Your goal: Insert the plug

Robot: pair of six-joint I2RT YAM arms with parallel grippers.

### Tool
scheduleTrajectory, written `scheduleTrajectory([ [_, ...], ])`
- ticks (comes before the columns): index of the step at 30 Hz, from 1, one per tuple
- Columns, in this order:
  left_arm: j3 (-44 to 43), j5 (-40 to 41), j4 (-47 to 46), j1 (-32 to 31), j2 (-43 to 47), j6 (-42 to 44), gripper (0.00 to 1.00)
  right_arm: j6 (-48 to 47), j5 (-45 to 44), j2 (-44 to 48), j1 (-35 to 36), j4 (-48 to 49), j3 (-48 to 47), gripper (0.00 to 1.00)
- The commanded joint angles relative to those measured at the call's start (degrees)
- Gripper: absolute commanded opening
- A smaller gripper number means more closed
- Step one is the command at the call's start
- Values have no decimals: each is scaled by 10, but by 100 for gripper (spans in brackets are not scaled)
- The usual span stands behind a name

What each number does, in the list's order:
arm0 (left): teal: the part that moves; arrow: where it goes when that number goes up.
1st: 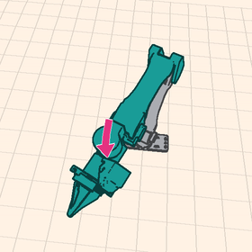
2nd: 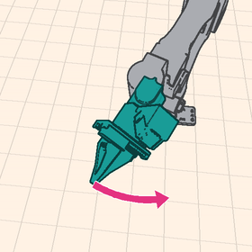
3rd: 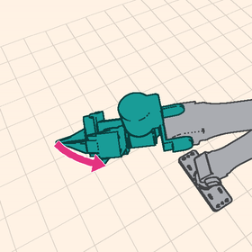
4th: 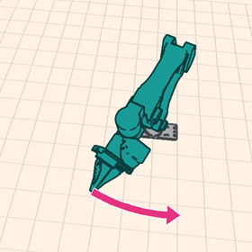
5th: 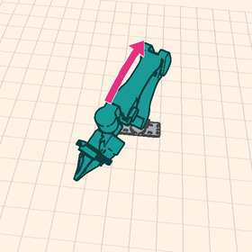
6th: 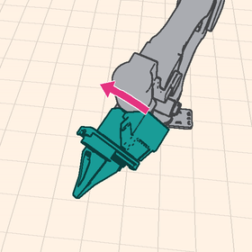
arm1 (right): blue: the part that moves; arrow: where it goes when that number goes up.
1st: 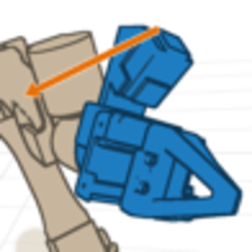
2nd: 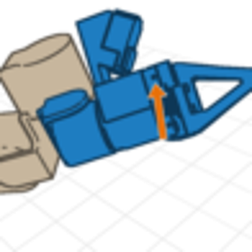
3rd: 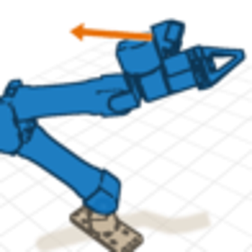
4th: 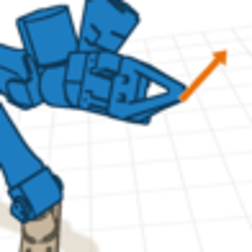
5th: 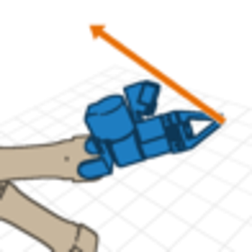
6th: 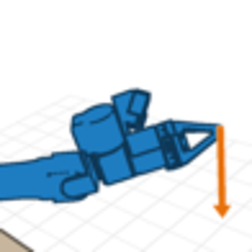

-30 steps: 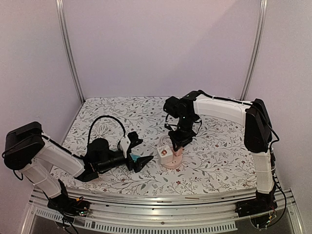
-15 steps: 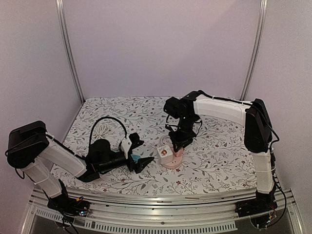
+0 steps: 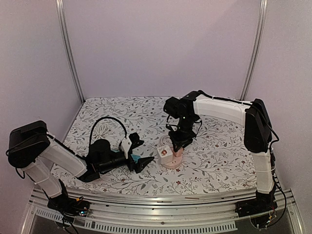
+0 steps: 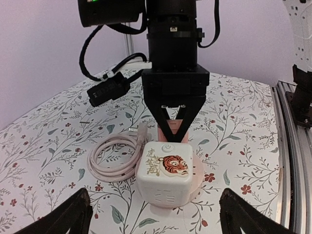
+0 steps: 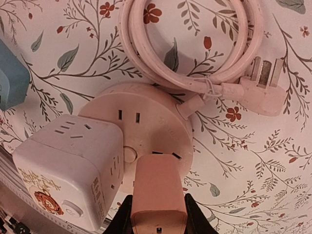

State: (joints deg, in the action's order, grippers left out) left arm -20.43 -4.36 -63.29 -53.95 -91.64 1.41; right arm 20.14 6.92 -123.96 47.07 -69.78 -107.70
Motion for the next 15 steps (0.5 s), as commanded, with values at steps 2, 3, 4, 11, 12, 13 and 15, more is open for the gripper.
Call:
scheduleTrajectory([
  [2, -6, -7, -11, 10, -8, -3, 90, 11, -7, -32, 3, 9, -12, 0],
  [3, -6, -8, -11, 10, -8, -4, 90, 12, -7, -34, 4, 10, -14, 0],
  [4, -6, -8, -12, 10, -9, -4, 90, 12, -7, -36, 5, 10, -15, 0],
  [11, -4, -8, -12, 10, -7, -4, 90, 17, -31, -40, 12, -9, -17, 0],
  [12, -4, -9, -12, 10, -6, -4, 90, 18, -36, -39, 13, -12, -18, 0],
  [13, -4, -9, -13, 10, -7, -5, 90, 20, -43, -39, 16, -16, -22, 0],
  [15, -4, -10, -13, 10, -7, -5, 90, 24, -60, -43, 21, -28, -33, 0],
])
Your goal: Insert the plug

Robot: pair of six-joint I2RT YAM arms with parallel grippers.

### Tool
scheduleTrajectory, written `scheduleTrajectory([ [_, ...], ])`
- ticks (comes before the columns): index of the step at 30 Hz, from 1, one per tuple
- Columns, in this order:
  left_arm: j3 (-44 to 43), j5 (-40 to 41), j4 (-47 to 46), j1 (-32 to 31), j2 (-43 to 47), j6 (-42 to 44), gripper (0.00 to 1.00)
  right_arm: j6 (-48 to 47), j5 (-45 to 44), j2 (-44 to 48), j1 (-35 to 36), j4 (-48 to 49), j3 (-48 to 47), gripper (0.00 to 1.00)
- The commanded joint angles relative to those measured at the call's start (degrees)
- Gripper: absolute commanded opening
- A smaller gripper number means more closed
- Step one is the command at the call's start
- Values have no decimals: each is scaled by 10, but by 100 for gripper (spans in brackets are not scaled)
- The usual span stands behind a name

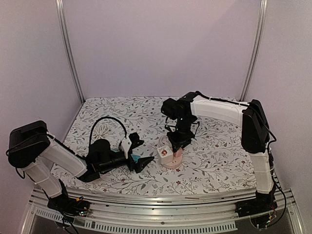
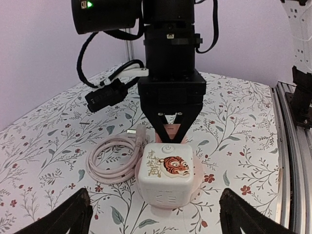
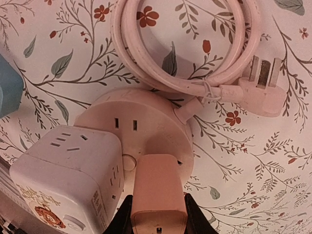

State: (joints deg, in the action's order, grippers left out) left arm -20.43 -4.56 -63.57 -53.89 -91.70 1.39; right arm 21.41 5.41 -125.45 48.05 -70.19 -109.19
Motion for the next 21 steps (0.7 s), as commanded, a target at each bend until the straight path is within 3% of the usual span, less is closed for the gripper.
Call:
scheduleTrajectory([
  [1, -4, -8, -10, 10, -7, -5, 90, 13, -50, -31, 13, -30, -25, 0],
  [21, -4, -17, -3, 11, 1, -9, 90, 46, -103, -79, 35, -38, -35, 0],
])
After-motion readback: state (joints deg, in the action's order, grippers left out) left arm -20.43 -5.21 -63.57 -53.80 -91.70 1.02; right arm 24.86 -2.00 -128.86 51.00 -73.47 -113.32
